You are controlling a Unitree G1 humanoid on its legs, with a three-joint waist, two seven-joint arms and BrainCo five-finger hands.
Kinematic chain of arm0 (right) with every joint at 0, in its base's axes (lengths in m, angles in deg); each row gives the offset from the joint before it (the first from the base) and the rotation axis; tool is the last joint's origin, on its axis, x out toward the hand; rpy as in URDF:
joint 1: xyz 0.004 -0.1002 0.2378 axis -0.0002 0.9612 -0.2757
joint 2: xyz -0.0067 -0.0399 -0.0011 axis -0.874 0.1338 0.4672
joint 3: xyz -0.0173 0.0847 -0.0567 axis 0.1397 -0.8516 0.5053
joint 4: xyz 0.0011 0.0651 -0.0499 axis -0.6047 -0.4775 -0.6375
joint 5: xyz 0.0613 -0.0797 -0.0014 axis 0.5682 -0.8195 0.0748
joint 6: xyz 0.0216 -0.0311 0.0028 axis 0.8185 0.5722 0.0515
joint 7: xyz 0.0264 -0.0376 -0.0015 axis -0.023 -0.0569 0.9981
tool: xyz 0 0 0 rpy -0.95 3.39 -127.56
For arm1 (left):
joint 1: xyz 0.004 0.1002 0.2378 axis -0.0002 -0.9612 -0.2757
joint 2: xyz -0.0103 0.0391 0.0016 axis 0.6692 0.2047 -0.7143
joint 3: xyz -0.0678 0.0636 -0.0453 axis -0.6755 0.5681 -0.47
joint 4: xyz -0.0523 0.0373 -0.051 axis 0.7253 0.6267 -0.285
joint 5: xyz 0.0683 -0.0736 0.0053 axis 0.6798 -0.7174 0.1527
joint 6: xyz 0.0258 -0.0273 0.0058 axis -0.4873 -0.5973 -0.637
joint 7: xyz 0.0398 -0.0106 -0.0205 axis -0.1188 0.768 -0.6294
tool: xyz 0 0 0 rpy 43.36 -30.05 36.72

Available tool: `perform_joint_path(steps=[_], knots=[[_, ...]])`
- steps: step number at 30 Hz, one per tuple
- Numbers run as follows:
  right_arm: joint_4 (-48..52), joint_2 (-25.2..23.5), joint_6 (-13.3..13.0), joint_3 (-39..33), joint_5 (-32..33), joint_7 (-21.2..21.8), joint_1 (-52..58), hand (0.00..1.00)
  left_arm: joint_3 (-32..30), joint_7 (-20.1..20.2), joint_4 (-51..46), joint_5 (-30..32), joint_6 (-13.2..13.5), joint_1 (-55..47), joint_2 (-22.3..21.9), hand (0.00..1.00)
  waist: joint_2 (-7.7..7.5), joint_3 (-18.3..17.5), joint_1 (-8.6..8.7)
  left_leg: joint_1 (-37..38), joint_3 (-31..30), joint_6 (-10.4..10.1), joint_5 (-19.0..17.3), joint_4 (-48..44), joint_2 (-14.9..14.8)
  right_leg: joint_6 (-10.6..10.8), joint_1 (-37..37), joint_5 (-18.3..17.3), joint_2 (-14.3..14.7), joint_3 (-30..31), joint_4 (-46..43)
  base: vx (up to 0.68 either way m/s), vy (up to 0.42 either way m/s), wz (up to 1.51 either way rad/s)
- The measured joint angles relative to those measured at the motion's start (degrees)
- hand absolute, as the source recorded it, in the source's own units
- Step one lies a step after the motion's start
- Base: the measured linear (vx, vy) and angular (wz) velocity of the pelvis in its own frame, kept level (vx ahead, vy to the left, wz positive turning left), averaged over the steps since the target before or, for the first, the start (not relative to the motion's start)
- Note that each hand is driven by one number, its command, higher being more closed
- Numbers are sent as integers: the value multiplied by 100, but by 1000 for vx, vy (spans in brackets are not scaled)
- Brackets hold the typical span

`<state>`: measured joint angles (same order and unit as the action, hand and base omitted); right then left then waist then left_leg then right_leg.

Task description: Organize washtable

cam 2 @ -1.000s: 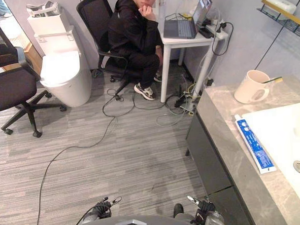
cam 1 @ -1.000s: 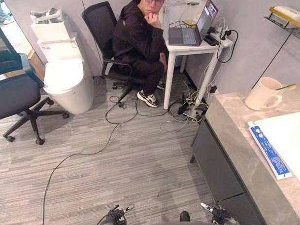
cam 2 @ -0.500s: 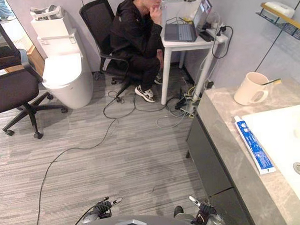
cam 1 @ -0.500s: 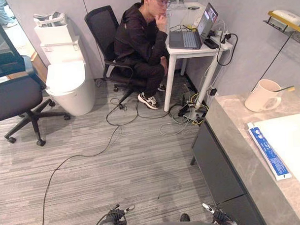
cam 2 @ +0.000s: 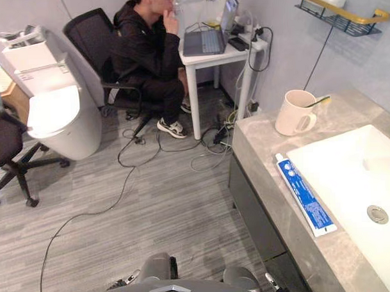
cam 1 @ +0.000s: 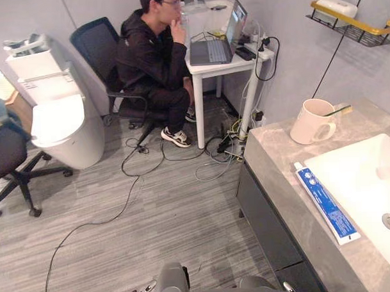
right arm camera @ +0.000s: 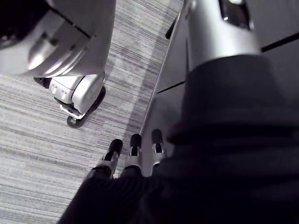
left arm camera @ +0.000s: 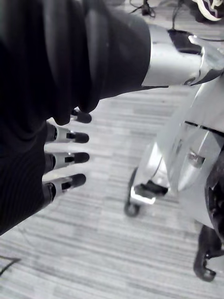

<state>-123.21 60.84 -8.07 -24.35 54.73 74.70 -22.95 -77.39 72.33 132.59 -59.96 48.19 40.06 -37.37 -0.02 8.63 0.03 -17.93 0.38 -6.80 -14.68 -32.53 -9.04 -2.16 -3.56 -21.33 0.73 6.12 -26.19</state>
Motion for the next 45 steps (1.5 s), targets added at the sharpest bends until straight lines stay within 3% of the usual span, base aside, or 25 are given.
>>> perform_joint_path(steps=[2,3,4,6,8,11,12,13,14,16,18,19,20,21,24,27,29,31,32,34,36,38,40,43,45], knots=[[5,36,-21,33,4,-21,-56,0,59,-40,5,-16,9,-100,-12,0,1,-29,-67,125,-1155,-410,281,1454,70,123,-57,-306,61,614,-284,410,253,-124],[13,42,-29,36,4,-34,-58,0,74,-43,16,-28,16,-146,-13,0,3,-62,-67,177,-1268,-646,503,1497,76,183,-49,-383,68,794,-340,484,374,-146],[11,17,-48,37,4,-45,-54,0,129,-53,85,-37,24,-217,26,0,-14,-219,-91,249,-1170,-595,992,1304,199,267,-31,-451,25,1244,-335,420,291,-126],[-93,-139,-46,89,6,-11,-49,0,333,-68,217,-40,46,-263,221,0,-245,-460,12,190,-687,-296,651,927,302,502,-9,-194,-142,1786,-99,477,302,-115],[-121,-230,-24,56,10,8,23,0,588,-100,229,-37,46,-102,373,0,-265,-614,174,140,-497,-134,514,707,377,514,-45,168,-274,2071,108,379,293,-73],[-105,-240,-11,36,118,13,-35,0,1156,-54,94,55,115,149,463,0,-183,-664,233,514,148,94,389,1027,371,602,-332,872,-381,2299,-31,230,221,-103],[-83,-239,-10,41,119,15,-55,0,1290,-34,7,129,136,158,468,0,-147,-660,245,676,390,174,368,1153,377,628,-455,1061,-483,1994,-105,220,123,-135],[-52,-177,-13,106,118,10,-77,0,1521,-4,5,126,162,212,452,0,-60,-668,244,949,849,316,355,1404,378,504,-630,1334,-722,1225,-103,217,85,-144],[-54,-136,-12,213,119,8,-101,0,1592,0,23,120,157,254,448,0,-33,-670,232,1041,1077,378,362,1489,375,469,-707,1372,-830,847,-153,210,24,-145],[-65,-40,-12,484,117,7,-216,0,1650,19,38,62,146,365,425,0,8,-662,253,1356,1784,514,304,1789,373,504,-1044,1063,-914,-484,-779,157,-193,-139],[-69,-10,-12,663,112,15,-307,0,1641,29,59,-1,141,372,382,0,-3,-654,201,1598,2269,515,304,1868,383,473,-1061,1010,-873,-1283,-811,80,-262,-176],[-75,25,-17,750,104,31,-403,0,1558,41,98,-61,137,408,340,0,14,-612,63,1825,2516,516,304,1864,392,400,-954,1079,-968,-1887,-518,40,-199,-222],[-65,97,-52,871,88,51,-419,0,1555,43,200,-68,135,428,286,0,141,-557,44,1905,2540,534,316,1836,364,279,-642,1142,-970,-2258,-110,11,-134,-192],[-66,175,-56,914,81,47,-432,0,1560,54,250,-72,124,499,195,0,122,-487,105,1903,2527,589,350,1701,370,249,-406,1158,-989,-2433,325,-68,-154,-119],[-108,314,-17,852,45,28,-357,0,1579,97,208,-98,158,699,-11,0,323,-454,125,2076,2368,543,439,2420,470,389,-334,1184,-679,-1890,1020,-100,-68,-83],[-134,174,-9,662,49,22,-245,0,1578,108,222,-99,135,819,-20,0,173,-341,135,2172,2428,472,485,2335,400,380,-222,1214,-607,-1806,1050,-125,-64,-18],[-131,53,-18,636,49,23,-170,0,1572,116,208,-81,136,820,48,0,7,-260,132,2015,2401,445,422,1771,217,341,-120,1247,-530,-1793,1176,-94,-115,-1],[-126,34,-30,634,45,24,-216,0,1525,119,153,-79,135,823,132,0,23,-75,66,1469,2207,485,127,389,-248,270,-26,1193,-312,-1670,1195,-128,-125,-23],[-124,24,-35,635,45,25,-217,0,1511,123,122,-84,135,821,130,0,34,-52,51,1397,2103,511,114,191,-277,249,-12,1180,-284,-1634,1191,-140,-82,-39],[-110,139,-53,644,46,20,-211,0,1404,150,0,-108,145,753,36,0,181,32,-41,1209,1088,411,-72,205,-30,254,76,1182,-178,-1381,1196,-88,19,-53],[-102,256,-57,689,48,23,-198,0,1351,162,-11,-108,153,670,-76,0,368,34,-71,1220,635,396,-50,880,228,268,24,1188,-72,-1063,1202,-68,127,-75],[-41,288,-67,865,46,34,-192,0,1171,169,-54,-99,169,541,-115,0,448,-87,-105,1291,479,375,-72,1180,427,387,40,1310,65,-535,1452,58,158,-84],[-84,257,-52,908,3,36,-186,0,899,195,-1,-111,214,527,-103,0,278,-147,-141,1339,228,458,-155,1345,825,326,-76,1234,60,-7,1242,174,154,-49],[-83,260,-55,936,-128,42,-175,0,677,198,23,-159,203,478,-89,0,252,-266,-247,1578,493,512,-106,1629,869,382,-80,1275,103,428,1345,165,118,-74],[-83,271,-58,1062,-130,60,-186,0,687,200,22,-139,189,359,-62,0,247,-410,-218,1732,730,582,-75,1872,881,384,-100,1285,109,631,1404,235,115,-72]])
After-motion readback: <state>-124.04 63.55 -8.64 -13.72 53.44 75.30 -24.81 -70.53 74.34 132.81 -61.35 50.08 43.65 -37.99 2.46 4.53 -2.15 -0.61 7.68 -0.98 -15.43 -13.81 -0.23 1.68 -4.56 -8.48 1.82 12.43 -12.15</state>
